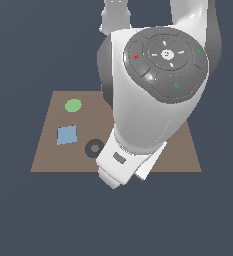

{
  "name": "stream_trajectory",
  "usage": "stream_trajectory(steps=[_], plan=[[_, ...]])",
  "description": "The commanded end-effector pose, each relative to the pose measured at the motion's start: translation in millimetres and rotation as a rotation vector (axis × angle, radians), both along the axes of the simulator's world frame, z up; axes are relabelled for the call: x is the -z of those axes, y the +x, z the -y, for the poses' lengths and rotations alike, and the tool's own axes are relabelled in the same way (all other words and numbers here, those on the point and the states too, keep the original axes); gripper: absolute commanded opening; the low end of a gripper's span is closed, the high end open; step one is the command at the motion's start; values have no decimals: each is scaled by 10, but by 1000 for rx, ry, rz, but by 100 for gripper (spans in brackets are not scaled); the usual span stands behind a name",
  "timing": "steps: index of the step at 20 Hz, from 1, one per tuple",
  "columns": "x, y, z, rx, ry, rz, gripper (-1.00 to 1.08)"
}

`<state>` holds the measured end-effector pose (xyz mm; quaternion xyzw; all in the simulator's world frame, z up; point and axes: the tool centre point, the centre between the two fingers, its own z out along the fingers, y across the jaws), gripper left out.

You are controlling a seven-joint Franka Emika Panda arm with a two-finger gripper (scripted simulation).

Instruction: Insert a designated object into the corresponding slot on a board.

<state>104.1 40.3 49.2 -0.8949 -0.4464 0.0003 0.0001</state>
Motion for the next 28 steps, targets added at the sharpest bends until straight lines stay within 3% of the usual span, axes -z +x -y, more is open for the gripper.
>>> stream_trajectory(steps=[1, 11, 12, 28], plan=[[-8, -2, 3, 4, 0, 1, 100], [192, -5, 5, 4, 0, 1, 100], [192, -5, 5, 4, 0, 1, -100], [162, -6, 5, 4, 0, 0, -100]])
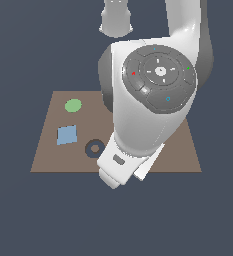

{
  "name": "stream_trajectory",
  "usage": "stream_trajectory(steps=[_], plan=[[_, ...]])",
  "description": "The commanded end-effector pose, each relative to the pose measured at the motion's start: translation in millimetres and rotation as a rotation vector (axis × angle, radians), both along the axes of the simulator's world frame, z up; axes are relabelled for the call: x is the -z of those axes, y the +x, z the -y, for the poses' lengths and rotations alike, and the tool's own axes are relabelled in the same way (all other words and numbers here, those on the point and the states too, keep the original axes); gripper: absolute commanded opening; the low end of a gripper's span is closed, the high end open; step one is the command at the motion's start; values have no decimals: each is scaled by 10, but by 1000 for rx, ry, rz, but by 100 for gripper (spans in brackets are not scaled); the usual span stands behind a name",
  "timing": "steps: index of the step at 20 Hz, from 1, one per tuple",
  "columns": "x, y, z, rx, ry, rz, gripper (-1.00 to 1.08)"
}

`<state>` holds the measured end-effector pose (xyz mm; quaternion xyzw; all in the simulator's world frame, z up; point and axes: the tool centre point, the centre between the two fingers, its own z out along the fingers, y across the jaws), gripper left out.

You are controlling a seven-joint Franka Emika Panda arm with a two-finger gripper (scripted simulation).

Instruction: Insert a designated object into the corresponding slot on a board.

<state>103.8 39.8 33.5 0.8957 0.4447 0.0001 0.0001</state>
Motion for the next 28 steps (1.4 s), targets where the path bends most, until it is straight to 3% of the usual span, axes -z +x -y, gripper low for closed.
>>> stream_trajectory(steps=[1, 15, 28], plan=[[4, -6, 0, 0, 0, -1, -100], [-8, -307, 69, 12, 0, -1, -100], [-41, -1110, 233, 42, -1, -1, -100]])
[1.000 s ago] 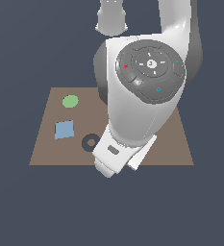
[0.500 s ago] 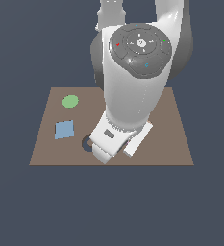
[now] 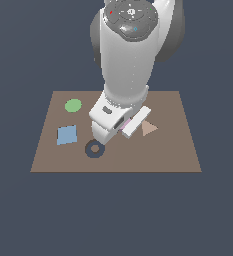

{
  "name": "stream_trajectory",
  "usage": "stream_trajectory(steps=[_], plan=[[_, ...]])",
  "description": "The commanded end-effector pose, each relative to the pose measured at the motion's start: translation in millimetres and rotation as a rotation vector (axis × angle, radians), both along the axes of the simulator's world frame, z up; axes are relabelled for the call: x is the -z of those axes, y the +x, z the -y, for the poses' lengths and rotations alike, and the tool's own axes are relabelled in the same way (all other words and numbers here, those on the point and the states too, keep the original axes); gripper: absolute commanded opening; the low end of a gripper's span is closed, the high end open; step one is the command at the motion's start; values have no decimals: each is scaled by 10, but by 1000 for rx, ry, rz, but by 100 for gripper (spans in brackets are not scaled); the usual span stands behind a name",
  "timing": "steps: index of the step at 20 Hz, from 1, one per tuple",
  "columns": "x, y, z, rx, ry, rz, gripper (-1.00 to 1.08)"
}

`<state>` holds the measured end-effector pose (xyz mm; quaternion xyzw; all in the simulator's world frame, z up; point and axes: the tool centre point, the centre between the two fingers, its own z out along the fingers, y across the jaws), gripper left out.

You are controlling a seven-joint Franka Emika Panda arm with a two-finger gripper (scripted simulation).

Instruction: Insert a designated object into the corresponding slot on a board.

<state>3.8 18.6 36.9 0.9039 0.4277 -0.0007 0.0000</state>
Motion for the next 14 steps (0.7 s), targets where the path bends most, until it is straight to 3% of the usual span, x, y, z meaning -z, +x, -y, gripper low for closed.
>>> stream_trajectory(steps=[1, 14], plan=[[-10, -176, 33, 7, 0, 1, -100], [-34, -788, 140, 30, 0, 1, -100]])
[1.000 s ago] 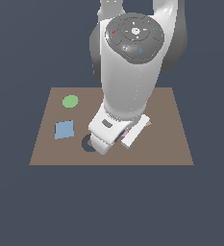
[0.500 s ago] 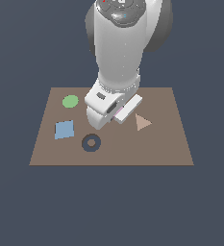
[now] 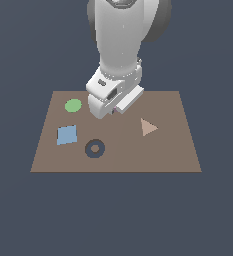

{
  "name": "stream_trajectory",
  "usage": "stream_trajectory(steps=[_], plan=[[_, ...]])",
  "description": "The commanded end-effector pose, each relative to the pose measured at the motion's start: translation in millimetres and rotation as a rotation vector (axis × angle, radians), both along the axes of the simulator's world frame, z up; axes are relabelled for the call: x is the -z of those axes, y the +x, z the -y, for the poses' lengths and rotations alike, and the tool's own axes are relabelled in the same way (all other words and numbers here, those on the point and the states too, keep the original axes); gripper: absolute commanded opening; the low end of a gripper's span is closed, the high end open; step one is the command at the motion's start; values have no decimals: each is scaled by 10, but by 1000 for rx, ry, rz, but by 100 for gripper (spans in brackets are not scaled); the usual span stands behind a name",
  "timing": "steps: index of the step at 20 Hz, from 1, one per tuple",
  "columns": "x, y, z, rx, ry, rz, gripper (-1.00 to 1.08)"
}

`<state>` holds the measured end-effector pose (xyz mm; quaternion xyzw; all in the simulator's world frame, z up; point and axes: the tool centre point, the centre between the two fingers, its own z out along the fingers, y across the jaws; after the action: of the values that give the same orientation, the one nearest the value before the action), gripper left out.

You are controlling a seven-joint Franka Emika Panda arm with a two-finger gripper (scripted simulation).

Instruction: Insert a designated object into the corresponding slot on a board.

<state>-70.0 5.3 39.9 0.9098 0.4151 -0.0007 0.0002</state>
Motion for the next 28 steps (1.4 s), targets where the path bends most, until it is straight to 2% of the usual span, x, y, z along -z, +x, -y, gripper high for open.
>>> stream_trajectory(steps=[1, 6, 20, 21, 28], plan=[[-5, -75, 12, 3, 0, 1, -100], [-8, -142, 21, 5, 0, 1, -100], [93, -132, 23, 5, 0, 1, -100], [93, -132, 23, 5, 0, 1, 100], [93, -132, 23, 5, 0, 1, 100]])
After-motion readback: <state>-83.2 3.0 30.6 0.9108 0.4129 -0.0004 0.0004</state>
